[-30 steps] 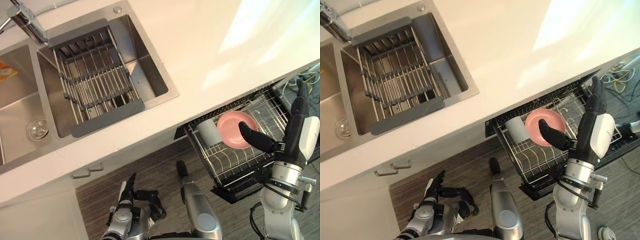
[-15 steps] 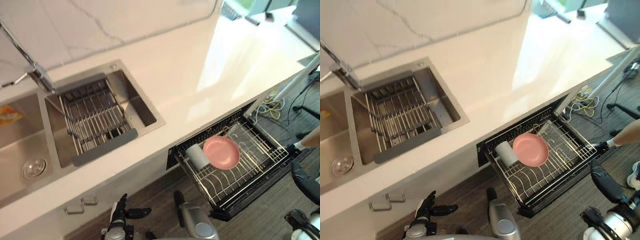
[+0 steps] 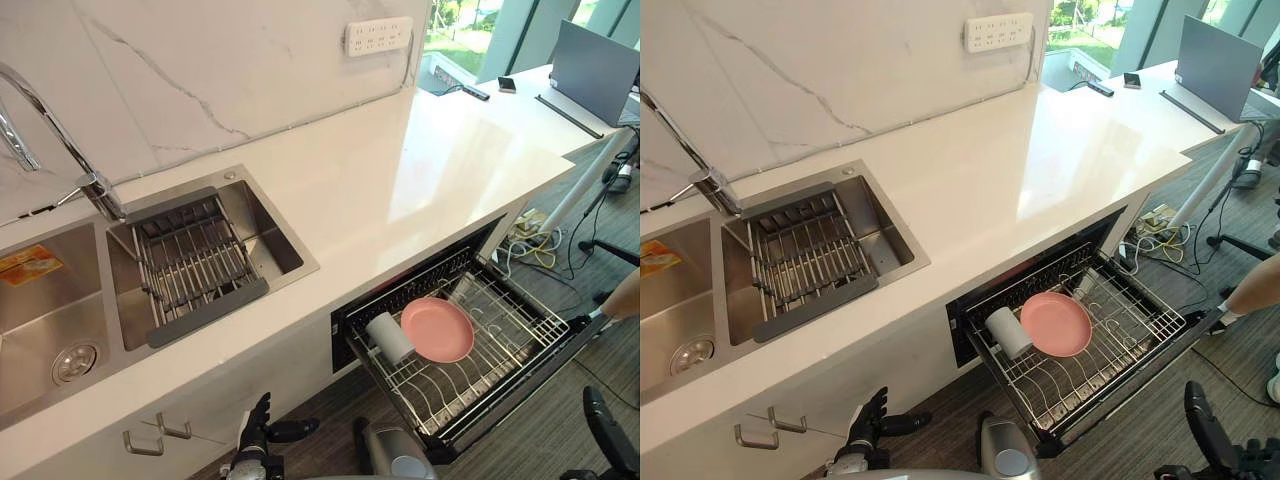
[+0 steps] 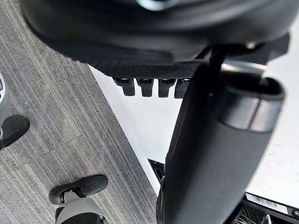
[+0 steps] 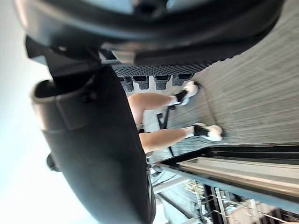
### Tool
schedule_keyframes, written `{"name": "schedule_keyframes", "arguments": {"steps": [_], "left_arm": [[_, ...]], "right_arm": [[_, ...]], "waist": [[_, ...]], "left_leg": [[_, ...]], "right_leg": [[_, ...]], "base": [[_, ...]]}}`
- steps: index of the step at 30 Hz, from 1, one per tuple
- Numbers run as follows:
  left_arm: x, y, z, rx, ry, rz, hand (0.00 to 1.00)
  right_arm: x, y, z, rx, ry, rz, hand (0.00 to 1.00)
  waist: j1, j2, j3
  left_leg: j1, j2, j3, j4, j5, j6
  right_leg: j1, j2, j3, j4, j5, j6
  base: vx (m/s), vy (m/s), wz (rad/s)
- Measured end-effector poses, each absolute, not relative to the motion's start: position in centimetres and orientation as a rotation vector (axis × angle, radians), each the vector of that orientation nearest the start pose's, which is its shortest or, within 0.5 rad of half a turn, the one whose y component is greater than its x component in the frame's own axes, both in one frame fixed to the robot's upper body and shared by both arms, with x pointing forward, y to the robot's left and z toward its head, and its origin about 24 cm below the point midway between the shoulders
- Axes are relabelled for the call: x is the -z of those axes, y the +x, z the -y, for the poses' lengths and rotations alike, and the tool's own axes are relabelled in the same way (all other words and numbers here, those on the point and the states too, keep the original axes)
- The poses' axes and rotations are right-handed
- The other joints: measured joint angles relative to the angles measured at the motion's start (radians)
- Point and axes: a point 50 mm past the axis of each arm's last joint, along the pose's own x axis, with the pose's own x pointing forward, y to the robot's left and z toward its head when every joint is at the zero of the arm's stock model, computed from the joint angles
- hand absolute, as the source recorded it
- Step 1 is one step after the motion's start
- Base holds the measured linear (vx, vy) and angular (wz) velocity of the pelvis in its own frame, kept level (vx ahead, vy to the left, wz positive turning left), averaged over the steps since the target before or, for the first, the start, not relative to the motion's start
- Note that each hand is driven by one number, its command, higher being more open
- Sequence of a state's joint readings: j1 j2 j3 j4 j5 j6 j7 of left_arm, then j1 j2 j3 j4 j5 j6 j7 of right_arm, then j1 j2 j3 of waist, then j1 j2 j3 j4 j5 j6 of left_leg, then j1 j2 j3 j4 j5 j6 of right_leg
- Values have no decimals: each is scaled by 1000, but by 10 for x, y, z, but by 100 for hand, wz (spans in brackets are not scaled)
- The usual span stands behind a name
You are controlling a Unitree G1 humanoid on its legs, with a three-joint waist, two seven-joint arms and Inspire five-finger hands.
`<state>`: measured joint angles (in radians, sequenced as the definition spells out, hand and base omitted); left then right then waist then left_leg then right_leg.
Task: Walk over to the sink, pick up the cup, carry it to the dishwasher, place the cup inside the dishwasher, then close the dishwasher door
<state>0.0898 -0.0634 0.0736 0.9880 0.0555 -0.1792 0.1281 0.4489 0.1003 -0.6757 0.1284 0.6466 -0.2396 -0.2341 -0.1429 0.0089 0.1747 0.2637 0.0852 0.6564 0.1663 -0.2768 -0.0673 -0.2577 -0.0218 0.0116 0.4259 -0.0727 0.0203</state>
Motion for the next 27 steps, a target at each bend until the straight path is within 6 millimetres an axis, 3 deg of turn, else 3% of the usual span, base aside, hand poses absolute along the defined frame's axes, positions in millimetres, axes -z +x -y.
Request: {"name": "schedule_keyframes", "arguments": {"steps": [6,10,17,20,27], "left_arm": [[150,119,-145,-159,-7,-895,100],[150,122,-144,-141,-14,-889,100],[147,131,-144,-118,-25,-866,100],[146,133,-145,-114,-28,-860,100],[145,136,-144,-97,-20,-853,100]], "right_arm": [[69,37,296,1231,620,-208,100],[85,40,286,1117,644,-306,100],[109,63,260,898,708,-442,100],[112,71,252,828,721,-454,100],[111,72,255,761,678,-477,100]], "waist": [[3,4,10],[5,14,26],[20,17,66],[26,22,70],[43,25,70]], "left_leg": [[0,-1,15,11,-3,-6],[0,-2,28,14,-10,-4],[-3,-1,22,11,-2,-19],[-6,-4,5,7,-1,-20],[-8,-11,-18,-13,6,-26]], "right_leg": [[-16,0,9,28,-7,-7],[-28,-2,8,40,-10,-10],[-29,-25,-17,53,-18,-14],[-29,-43,-44,62,-25,-15],[-34,-72,-105,74,-30,-18]], "base": [[-40,-4,-8],[-40,5,-7],[-4,20,11],[17,33,19],[20,19,10]]}}
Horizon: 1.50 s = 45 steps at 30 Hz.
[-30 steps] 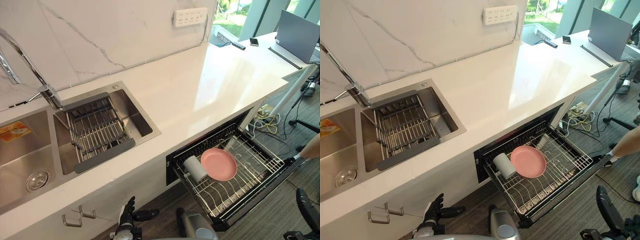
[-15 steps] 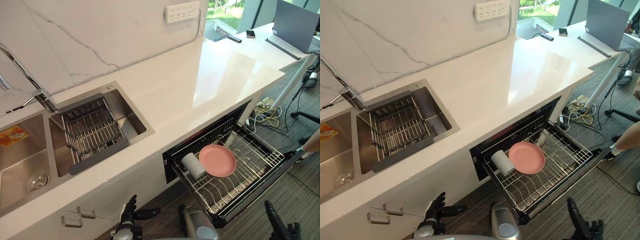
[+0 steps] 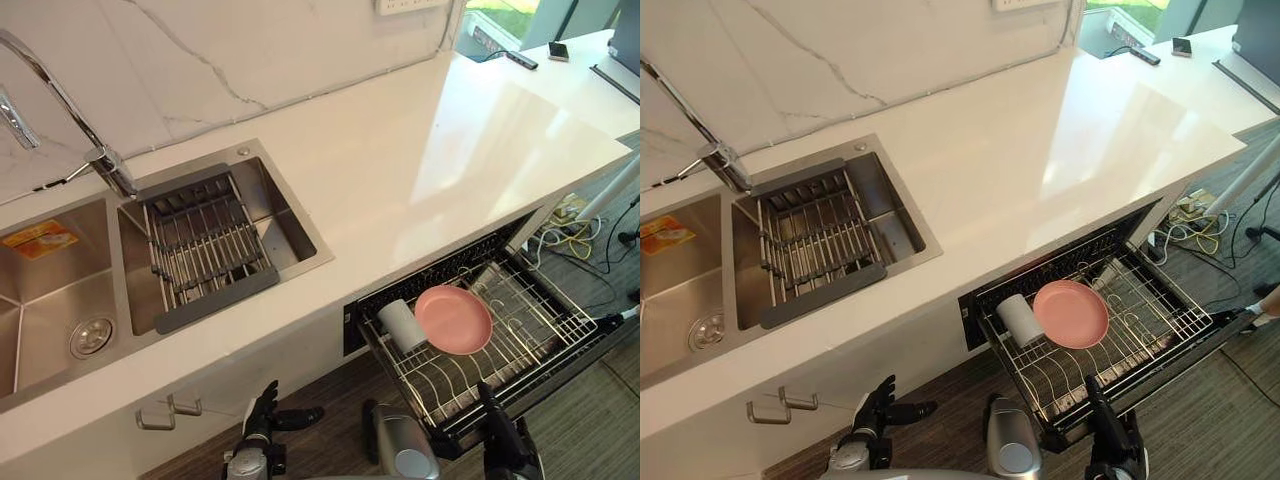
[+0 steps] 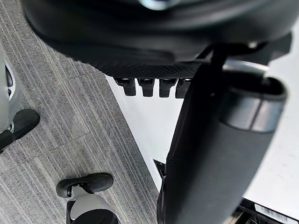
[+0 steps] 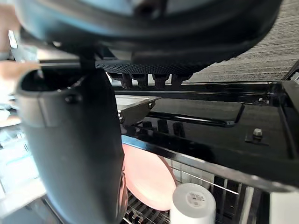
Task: Walk over to the sink, pick up the cup, carry it to the dishwasher, place the cup inside the dishwasher, then close the dishwasher door
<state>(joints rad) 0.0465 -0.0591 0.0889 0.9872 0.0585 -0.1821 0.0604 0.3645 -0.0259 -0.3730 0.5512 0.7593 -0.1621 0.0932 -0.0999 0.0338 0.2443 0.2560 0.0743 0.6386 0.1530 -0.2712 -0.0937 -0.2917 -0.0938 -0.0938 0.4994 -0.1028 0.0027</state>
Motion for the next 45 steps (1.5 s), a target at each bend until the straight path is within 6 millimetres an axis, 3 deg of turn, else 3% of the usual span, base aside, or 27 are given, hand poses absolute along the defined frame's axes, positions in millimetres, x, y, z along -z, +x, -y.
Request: {"name": "schedule_keyframes", "arguments": {"steps": [10,17,22,27,34,45], "left_arm": [[145,136,-138,-44,9,-853,100],[146,136,-136,-9,38,-853,100],[147,135,-148,-18,73,-857,100],[149,128,-169,-30,134,-880,100],[150,127,-172,-31,142,-887,100],[149,127,-171,-18,137,-872,100]], "right_arm": [[108,86,244,637,641,-490,100],[101,94,249,610,569,-497,100],[98,104,253,542,465,-532,100],[92,135,261,459,370,-533,100],[78,179,266,442,332,-508,100],[77,189,266,449,284,-539,100]], "waist": [[25,12,-20],[32,25,-30],[32,26,-31],[44,26,-32],[60,33,-36],[73,38,-38]], "left_leg": [[-13,-11,-57,-36,37,4],[-55,-20,-114,-55,62,19],[-97,-25,-168,-77,91,31],[-139,-26,-238,-81,118,36],[-193,-23,-315,-86,155,40],[-224,2,-363,-78,172,33]], "right_leg": [[14,-44,-87,-19,-2,-4],[13,-66,-128,-56,16,0],[10,-75,-161,-96,48,0],[11,-88,-189,-114,59,0],[18,-95,-231,-159,84,-4],[57,-72,-291,-234,105,-12]], "base": [[-32,-19,15],[-37,-19,23],[-13,-3,30],[-22,-40,37],[-53,-61,33],[-22,-36,12]]}}
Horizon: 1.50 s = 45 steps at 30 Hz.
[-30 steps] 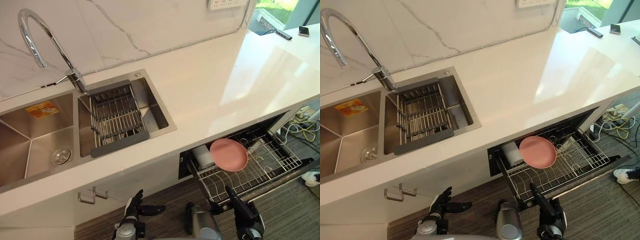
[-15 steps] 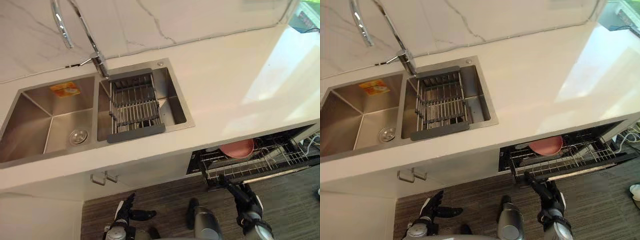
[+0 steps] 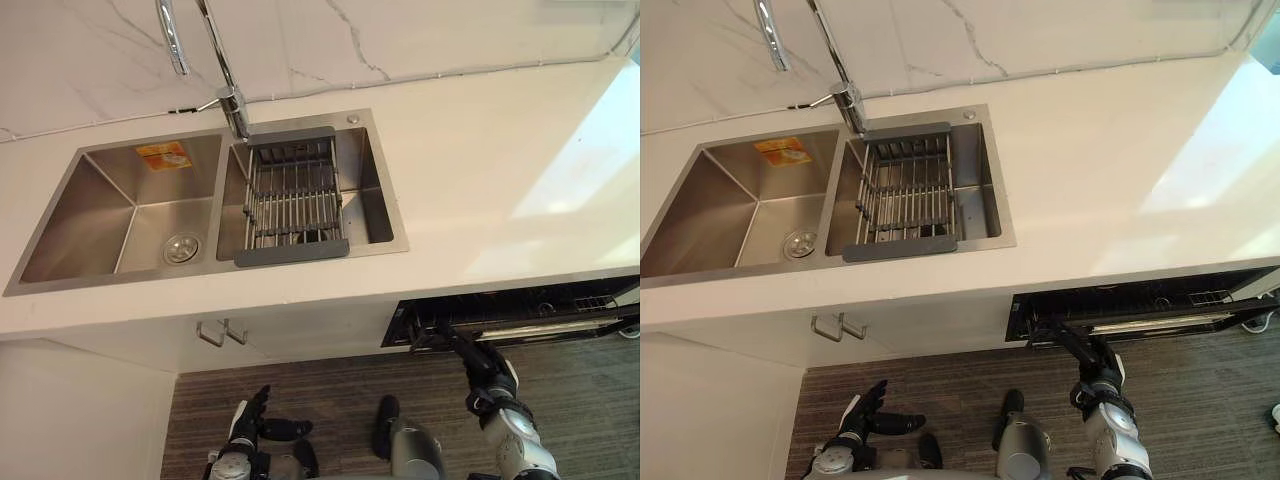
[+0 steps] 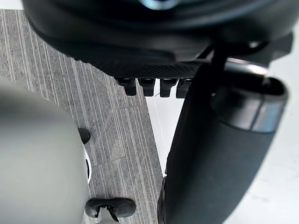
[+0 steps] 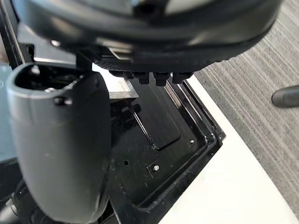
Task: Walk over to the sink, pick up the cup, carry it to the dishwasher, place the cup inside the dishwasher, then close the dishwasher door
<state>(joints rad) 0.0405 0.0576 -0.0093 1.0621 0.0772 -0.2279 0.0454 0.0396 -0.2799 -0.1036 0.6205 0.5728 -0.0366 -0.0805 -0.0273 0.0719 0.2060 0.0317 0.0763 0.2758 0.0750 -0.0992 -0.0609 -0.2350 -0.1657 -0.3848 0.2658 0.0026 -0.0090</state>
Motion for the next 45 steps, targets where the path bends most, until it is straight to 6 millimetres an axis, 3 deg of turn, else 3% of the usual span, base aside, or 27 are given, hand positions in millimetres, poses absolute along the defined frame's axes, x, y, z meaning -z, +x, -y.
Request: {"name": "schedule_keyframes", "arguments": {"steps": [10,20,29,38,41,45], "left_arm": [[150,127,-171,-19,137,-873,100],[149,131,-171,-19,136,-872,100],[149,131,-171,-19,136,-876,100],[149,131,-171,-20,136,-877,100],[149,131,-173,-21,141,-876,100],[149,131,-173,-21,141,-875,100]], "right_arm": [[74,203,265,485,263,-532,100],[69,212,246,539,624,-447,100],[71,212,227,474,721,-450,100],[68,216,214,356,700,-429,100],[61,218,199,249,659,-417,100],[61,218,198,235,638,-422,100]], "waist": [[14,23,-7],[49,29,-10],[51,29,-10],[51,26,-8],[50,9,-8],[50,1,-10]], "left_leg": [[-16,22,-39,1,14,-14],[-2,50,-49,-40,45,-36],[29,73,-40,-60,53,-48],[45,84,-25,-71,59,-56],[50,85,-18,-71,58,-54],[49,83,-20,-71,56,-50]], "right_leg": [[30,26,-49,-47,16,-14],[51,68,-63,-91,12,-16],[78,104,-60,-111,2,-28],[82,121,-51,-114,-1,-33],[84,125,-40,-115,-1,-33],[84,131,-20,-120,0,-32]], "base": [[-5,-33,10],[-8,-53,2],[1,-45,-3],[1,-18,-5],[-20,3,-6],[-17,2,1]]}}
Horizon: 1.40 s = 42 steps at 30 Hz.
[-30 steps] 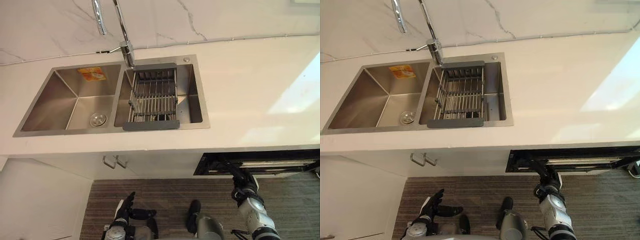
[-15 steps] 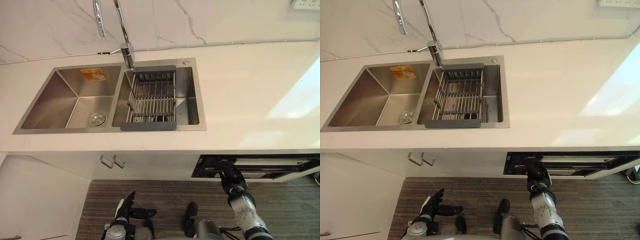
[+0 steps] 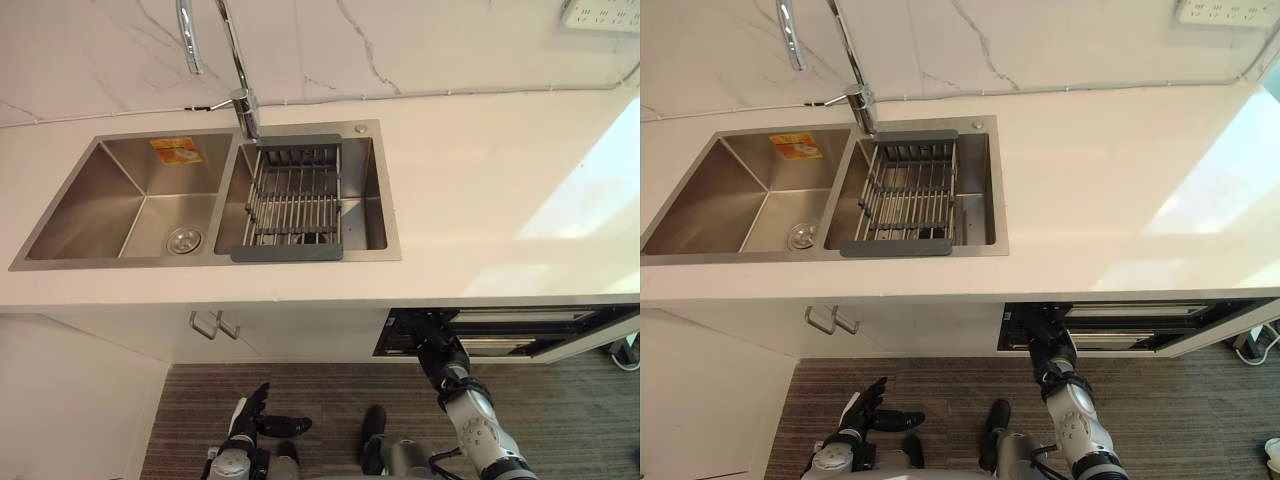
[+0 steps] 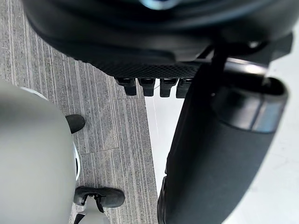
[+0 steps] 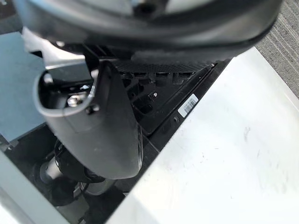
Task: Walk over to the sink, pick up the cup, carry it to the dishwasher, place the cup inside the dishwasher, then close the dishwasher door
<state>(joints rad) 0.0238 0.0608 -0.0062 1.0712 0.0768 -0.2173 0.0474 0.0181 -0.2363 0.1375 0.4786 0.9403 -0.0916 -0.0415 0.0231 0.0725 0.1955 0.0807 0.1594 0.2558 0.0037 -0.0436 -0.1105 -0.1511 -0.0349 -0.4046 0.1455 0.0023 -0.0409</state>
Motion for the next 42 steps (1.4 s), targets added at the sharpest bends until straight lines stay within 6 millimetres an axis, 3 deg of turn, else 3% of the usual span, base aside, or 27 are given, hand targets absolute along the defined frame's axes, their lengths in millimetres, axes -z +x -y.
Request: {"name": "schedule_keyframes", "arguments": {"steps": [5,16,27,34,42], "left_arm": [[149,130,-173,-22,142,-878,100],[149,130,-173,-22,141,-882,100],[152,120,-184,-35,167,-915,100],[153,116,-185,-40,171,-931,100],[154,114,-187,-59,178,-945,100]], "right_arm": [[55,211,196,150,517,-407,100],[53,168,208,93,330,-416,100],[51,140,206,-47,-29,-421,100],[93,126,209,30,-74,-599,100],[127,93,238,258,-99,-832,100]], "waist": [[-11,0,0],[-28,-7,-1],[-66,-73,-40],[-63,-66,-68],[-64,-58,-74]], "left_leg": [[-2,1,-2,0,1,1],[20,-11,-29,-25,2,-3],[30,-42,-37,-4,-34,18],[28,-39,-43,11,-40,17],[30,-38,-62,24,-40,15]], "right_leg": [[0,3,10,-8,3,4],[0,-20,-11,48,-30,5],[-6,-57,26,101,-49,23],[1,-64,26,102,-48,23],[24,-64,11,88,-50,26]], "base": [[1,1,1],[51,33,9],[36,63,2],[-3,7,2],[-31,-10,5]]}}
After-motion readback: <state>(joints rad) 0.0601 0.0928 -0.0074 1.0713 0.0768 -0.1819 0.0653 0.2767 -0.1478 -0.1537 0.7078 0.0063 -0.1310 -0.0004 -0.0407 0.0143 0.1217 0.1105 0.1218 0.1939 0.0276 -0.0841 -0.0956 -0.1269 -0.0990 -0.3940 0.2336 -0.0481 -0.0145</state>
